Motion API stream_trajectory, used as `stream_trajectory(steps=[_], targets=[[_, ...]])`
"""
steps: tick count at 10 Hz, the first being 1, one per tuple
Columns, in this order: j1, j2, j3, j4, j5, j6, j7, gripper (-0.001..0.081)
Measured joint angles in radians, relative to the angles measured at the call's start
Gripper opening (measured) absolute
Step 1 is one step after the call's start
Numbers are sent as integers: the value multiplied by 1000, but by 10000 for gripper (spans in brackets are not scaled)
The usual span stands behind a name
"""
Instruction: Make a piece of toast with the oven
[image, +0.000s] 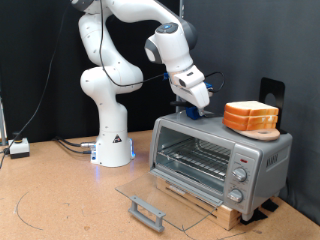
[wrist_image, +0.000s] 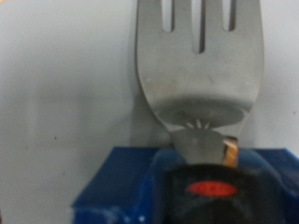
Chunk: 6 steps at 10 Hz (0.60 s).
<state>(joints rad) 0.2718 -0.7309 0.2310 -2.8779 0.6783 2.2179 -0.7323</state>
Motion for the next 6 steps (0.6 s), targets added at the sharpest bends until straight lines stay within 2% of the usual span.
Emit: stream_trajectory(steps=[4, 5, 6], targets=[[0, 0, 20, 0, 0, 17, 0, 809], [0, 0, 22, 0, 0, 19, 0, 787], [-1, 1, 23, 0, 0, 20, 1, 615]])
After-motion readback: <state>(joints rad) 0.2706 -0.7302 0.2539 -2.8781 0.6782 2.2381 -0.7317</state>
